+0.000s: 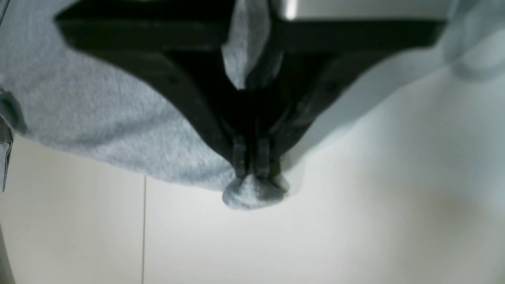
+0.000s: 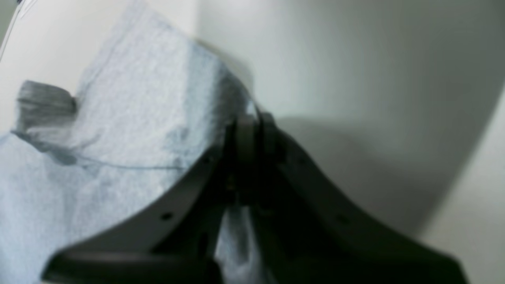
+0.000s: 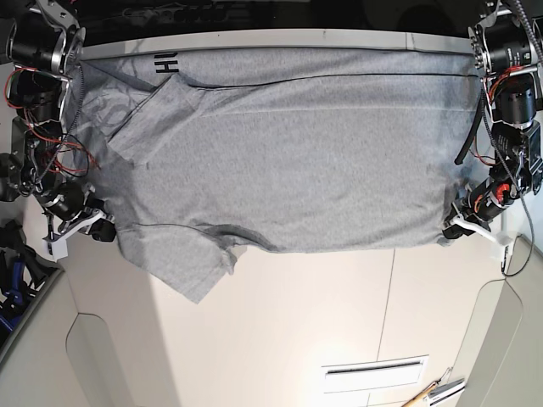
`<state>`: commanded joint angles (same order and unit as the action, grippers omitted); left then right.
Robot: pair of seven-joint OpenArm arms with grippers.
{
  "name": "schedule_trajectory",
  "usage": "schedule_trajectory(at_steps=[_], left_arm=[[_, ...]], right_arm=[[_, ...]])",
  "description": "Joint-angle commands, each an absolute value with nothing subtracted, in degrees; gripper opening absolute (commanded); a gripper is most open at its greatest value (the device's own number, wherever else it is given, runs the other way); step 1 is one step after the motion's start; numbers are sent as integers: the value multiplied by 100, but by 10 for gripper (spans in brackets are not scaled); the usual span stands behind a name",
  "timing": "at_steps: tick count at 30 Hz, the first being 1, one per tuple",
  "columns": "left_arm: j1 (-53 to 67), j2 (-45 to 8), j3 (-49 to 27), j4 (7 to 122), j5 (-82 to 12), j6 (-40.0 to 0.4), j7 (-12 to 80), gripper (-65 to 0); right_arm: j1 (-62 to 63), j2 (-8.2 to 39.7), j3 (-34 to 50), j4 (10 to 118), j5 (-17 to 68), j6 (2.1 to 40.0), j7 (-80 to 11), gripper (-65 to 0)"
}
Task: Fold the T-shirt properly
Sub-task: 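Move both grippers to the shirt's folded edge and grasp it, then fold the grasped edge over with both grippers toward the first fold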
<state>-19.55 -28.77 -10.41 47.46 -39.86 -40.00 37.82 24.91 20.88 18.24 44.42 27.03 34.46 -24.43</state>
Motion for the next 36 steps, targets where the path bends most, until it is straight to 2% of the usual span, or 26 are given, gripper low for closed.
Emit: schedule_trajectory(at_steps=[4,10,16,22,28,36], left_arm=[[-1953,-3011,-1041,5146,-4340,-4000,4217,-650],[-1949,-3280,-1041,5660,-4429,-4000,4606,-650],[-1927,-3647,-1041,6025,-5194,-4000,5430,-650],[-1256,-3894,-1041,6862,-5712,-4000,5662,-650],[-556,-4040,-1096,7664,-5743,-4000,5664,-650],[119,-4346,-1096,8291,-5747,-4000,5760,-650]], right_arm=[[2488,2112,1824,4880,2810,3448,-2902,-650],[2486,2123,1824,5852,3437,3450,-3852,-650],[2447,2178,1826,6534,4064,3448,-4748,-650],[1608,2593,1839,7297,4434,3450,-4755,-650],[768,2904,2196,8029,4576,3450,-4740,-650],[220,3131,2700,8256,4888,3457,-4866,-650]])
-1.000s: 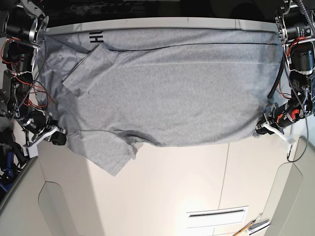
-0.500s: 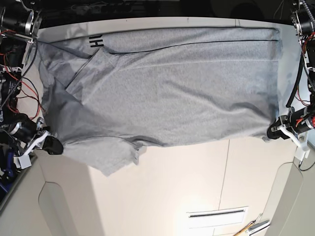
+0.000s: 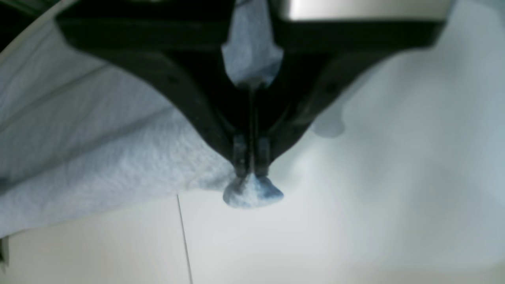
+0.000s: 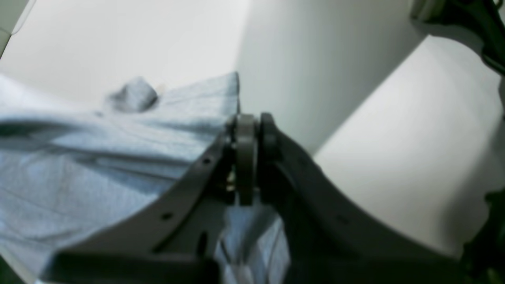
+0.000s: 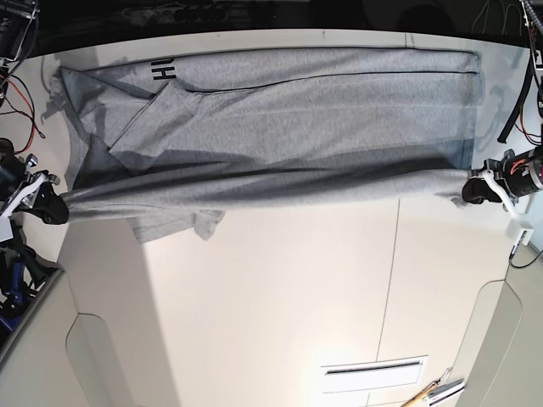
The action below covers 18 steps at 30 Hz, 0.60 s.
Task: Fold the T-shirt properly
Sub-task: 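Fold the grasped edge over with both grippers toward the first fold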
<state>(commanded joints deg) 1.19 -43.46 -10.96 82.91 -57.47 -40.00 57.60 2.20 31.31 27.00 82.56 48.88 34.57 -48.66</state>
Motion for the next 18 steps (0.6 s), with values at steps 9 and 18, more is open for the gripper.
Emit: schedule_trajectory(at_steps=[9,18], left_arm=[[996,-4403,-1096,8803,-5765,-4000,6031,-650],[1461,-4379,-1096,8805,-5767,-4000,6060,-650]], right_arm=[[-480,3155,2700,8254,4930,3463,-4847,-650],[-814,3155,2698,7428,4591,3424,-4469,-650]])
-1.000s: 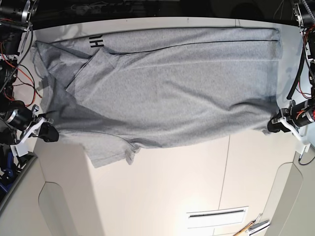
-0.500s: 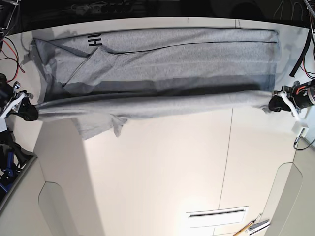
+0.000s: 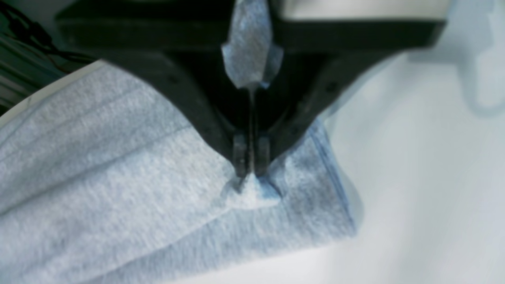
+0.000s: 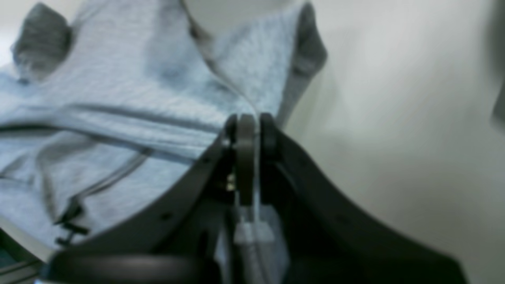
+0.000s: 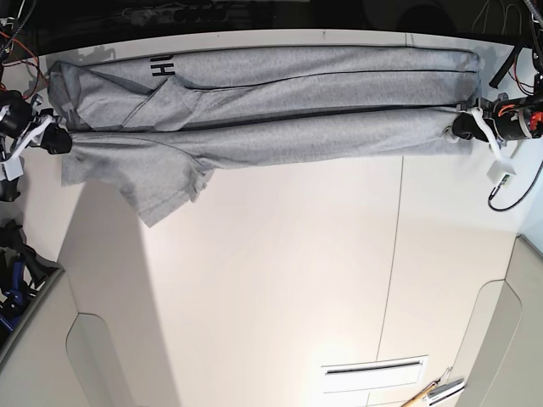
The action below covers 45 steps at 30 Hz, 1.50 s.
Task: Fold the T-shirt properly
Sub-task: 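Fold the grasped edge over with both grippers toward the first fold, then release the fold and regrasp the strip ends with both grippers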
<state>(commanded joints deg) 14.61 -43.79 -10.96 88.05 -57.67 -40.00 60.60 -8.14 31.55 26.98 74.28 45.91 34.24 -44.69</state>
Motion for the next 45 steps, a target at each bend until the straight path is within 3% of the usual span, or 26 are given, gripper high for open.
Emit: schedule_trajectory(at_steps=[2,3,6,17,22,32,39,41,43,45], left_arm=[[1461,-4377,-1096,8807,-5765,-4000,6047,-650],[1461,-4377,-1096,8807,-5765,-4000,6047,-650],[1461,-4359,-1096,8805,-5813,-4000,6018,-650],[1461,-4254,-1096,8807,-5806,-4000,6023,-650],[1459,-4252,-1096,8807,-5808,-4000,6023,-650],[1459,-4254,-1096,8805,-5811,-4000,6023,-650],[1459,-4254,-1096,8807,-5826,-4000,6023,-650],[1459,-4254,-1094,8807,-5828,-4000,6023,-650],[1459,-4254,-1096,8807,-5828,-4000,6023,-650],[1459,-4254,-1096,8807,-5852,-4000,6020,-650]], right_arm=[[-812,3155,2698,7131,4628,3424,-4263,-650],[-812,3155,2698,7063,4674,3426,-4217,-618],[-805,3159,2714,7083,4759,3426,-4222,-441],[-602,3028,3610,8298,5175,3428,-4327,-426],[1,2749,3194,8117,4567,3424,-3887,-275],[1133,2248,735,6646,3190,3319,-3323,-276],[1125,1905,233,6584,3190,3323,-3339,-290],[1125,1885,233,6606,3192,3323,-3339,-415],[1125,1890,244,6672,3190,3323,-3341,-616],[1122,1890,268,6834,3194,3323,-3365,-650]])
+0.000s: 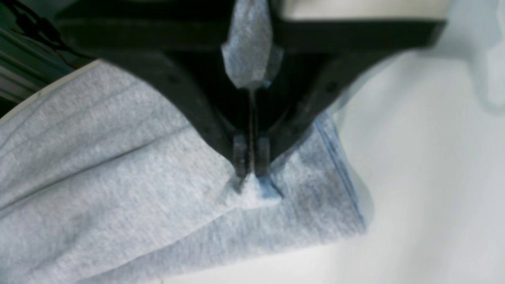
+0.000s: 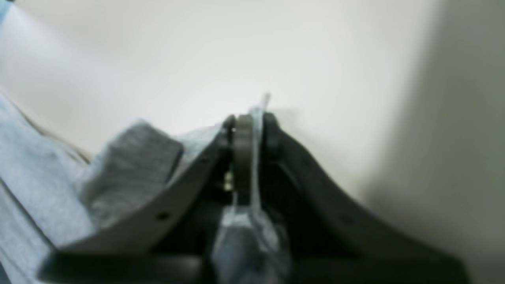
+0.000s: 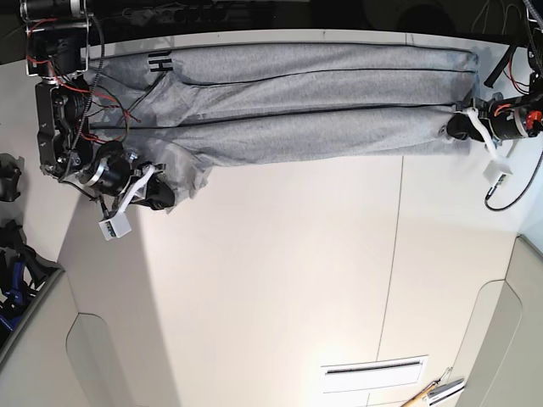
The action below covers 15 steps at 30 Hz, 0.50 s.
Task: Fold the T-shirt properly
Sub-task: 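Release the fold and regrasp the strip ends with both grippers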
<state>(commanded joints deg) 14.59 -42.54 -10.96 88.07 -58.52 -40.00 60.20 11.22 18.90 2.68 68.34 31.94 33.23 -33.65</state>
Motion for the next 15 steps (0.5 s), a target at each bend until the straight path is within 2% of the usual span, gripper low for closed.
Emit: schedule_trajectory(at_steps=[7,11,15], left_arm=[[1446,-4276,-1096,8833,-6042,-4000,6034,-650],[1450,-4305,-1210,9080,-6049,-4000,6163,-650],[1452,-4305,-1321,9327,-6073,-4000,6353,-650]], right_arm=[[834,1907,862,8444,4036,3339,-4941,-650],[97,1909,1625,9631,4451,3387,-5367,-650],[-770,1935,2215,10346,4720,3389,-5498,-650]])
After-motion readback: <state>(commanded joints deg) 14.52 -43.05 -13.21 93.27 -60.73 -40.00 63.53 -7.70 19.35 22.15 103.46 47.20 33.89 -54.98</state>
